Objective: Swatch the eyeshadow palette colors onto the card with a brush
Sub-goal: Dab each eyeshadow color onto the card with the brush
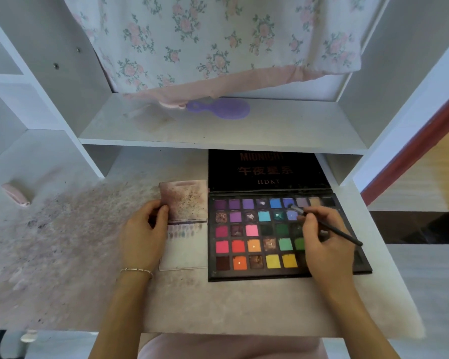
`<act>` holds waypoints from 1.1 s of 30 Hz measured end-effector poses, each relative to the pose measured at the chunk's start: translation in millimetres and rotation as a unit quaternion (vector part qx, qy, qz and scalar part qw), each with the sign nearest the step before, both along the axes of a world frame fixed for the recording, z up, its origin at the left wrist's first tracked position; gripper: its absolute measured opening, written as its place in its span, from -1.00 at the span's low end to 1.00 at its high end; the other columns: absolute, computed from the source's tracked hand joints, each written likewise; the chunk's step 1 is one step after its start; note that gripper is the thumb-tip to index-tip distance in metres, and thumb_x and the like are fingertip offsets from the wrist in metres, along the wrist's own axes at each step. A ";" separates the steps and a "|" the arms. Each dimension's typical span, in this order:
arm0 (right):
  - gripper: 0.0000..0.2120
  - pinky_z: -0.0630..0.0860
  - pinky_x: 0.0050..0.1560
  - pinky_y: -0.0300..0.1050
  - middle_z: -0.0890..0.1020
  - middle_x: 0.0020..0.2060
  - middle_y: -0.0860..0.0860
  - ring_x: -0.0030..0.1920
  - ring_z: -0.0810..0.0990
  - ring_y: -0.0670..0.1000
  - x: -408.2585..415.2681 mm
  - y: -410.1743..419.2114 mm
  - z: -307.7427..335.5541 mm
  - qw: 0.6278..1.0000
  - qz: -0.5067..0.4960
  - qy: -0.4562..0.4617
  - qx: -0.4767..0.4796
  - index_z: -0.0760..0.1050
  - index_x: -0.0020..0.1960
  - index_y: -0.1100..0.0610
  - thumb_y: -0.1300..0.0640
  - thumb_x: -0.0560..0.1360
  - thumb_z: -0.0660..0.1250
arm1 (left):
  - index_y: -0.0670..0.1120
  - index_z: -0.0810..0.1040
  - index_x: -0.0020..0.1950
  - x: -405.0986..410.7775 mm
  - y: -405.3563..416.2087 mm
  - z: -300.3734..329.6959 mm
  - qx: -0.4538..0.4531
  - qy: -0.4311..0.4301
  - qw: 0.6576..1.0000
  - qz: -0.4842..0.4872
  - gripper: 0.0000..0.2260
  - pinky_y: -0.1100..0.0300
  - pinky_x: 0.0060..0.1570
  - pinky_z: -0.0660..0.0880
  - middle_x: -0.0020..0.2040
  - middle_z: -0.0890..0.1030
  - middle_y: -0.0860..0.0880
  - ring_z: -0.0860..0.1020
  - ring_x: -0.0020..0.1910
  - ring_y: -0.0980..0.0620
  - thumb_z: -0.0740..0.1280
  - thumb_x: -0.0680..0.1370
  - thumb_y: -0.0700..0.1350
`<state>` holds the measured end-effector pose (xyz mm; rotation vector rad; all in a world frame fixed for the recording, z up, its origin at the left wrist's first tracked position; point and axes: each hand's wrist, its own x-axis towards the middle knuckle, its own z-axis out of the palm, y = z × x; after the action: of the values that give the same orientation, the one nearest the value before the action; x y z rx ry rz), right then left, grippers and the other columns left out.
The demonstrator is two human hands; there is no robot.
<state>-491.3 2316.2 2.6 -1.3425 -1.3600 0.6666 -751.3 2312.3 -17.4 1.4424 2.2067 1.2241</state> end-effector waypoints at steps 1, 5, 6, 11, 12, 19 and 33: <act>-0.70 0.50 -0.40 -0.42 0.53 -0.17 -0.22 -0.11 0.55 -0.35 4.3 0.9 0.1 1.000 -0.008 -0.005 0.004 0.39 -0.12 -0.14 0.28 0.53 0.20 | -0.11 0.58 0.05 -0.2 0.1 -0.1 -0.001 0.001 1.000 0.000 -0.83 0.20 -0.16 0.34 -0.10 0.63 -0.07 0.49 -0.18 0.03 0.26 0.53 -0.14; -0.86 0.48 -0.37 -0.41 0.51 -0.14 -0.24 -0.08 0.56 -0.25 22.3 2.5 -5.9 0.997 -0.062 -0.036 0.006 0.41 -0.02 0.01 0.24 0.54 0.19 | -0.12 0.58 0.04 -0.4 0.0 0.2 -0.002 0.000 1.000 -0.004 -0.84 0.19 -0.16 0.35 -0.09 0.63 -0.08 0.50 -0.18 0.02 0.25 0.53 -0.14; -0.87 0.49 -0.33 -0.36 0.51 -0.14 -0.25 -0.08 0.56 -0.21 25.7 2.0 -8.2 0.996 -0.075 -0.040 0.000 0.41 -0.01 0.01 0.22 0.54 0.19 | -0.12 0.58 0.04 -0.4 -0.3 0.3 -0.002 0.001 1.000 -0.005 -0.84 0.19 -0.16 0.35 -0.09 0.63 -0.07 0.49 -0.18 0.03 0.26 0.53 -0.14; -0.88 0.45 -0.31 -0.33 0.54 -0.19 -0.13 -0.11 0.55 -0.14 28.9 1.4 -12.8 0.993 -0.110 -0.049 -0.011 0.41 -0.03 0.00 0.21 0.53 0.19 | -0.11 0.58 0.05 -0.9 -0.2 0.1 -0.004 0.007 1.000 -0.008 -0.83 0.18 -0.16 0.36 -0.07 0.63 -0.08 0.48 -0.17 0.03 0.26 0.53 -0.14; -0.89 0.44 -0.31 -0.32 0.55 -0.20 -0.08 -0.12 0.56 -0.12 28.5 2.1 -12.7 0.992 -0.112 -0.051 -0.012 0.42 -0.04 0.01 0.21 0.53 0.20 | -0.11 0.58 0.06 -0.8 -0.1 0.0 -0.004 0.004 1.000 -0.008 -0.83 0.18 -0.15 0.36 -0.07 0.63 -0.08 0.48 -0.17 0.03 0.26 0.53 -0.14; -0.88 0.54 -0.23 -0.08 0.57 -0.18 0.01 -0.13 0.57 -0.01 27.7 2.6 -11.4 0.992 -0.118 -0.043 -0.024 0.42 -0.07 0.02 0.22 0.53 0.20 | -0.13 0.58 0.03 -1.5 0.1 -0.7 0.004 0.002 1.000 -0.012 -0.85 0.18 -0.17 0.35 -0.11 0.63 -0.08 0.50 -0.18 0.01 0.26 0.52 -0.16; -0.88 0.56 -0.19 0.01 0.55 -0.20 0.06 -0.16 0.54 0.02 26.7 2.9 -8.0 0.989 -0.124 -0.072 -0.046 0.39 -0.11 0.04 0.24 0.53 0.19 | -0.12 0.58 0.01 0.0 -0.8 1.9 0.001 0.002 1.000 -0.010 -0.86 0.17 -0.17 0.33 -0.20 0.54 0.02 0.48 -0.21 0.01 0.26 0.52 -0.17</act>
<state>-464.6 2319.1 -5.4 -1.6298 -1.2590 0.4759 -751.3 2311.5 -15.5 1.4645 2.1883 1.2184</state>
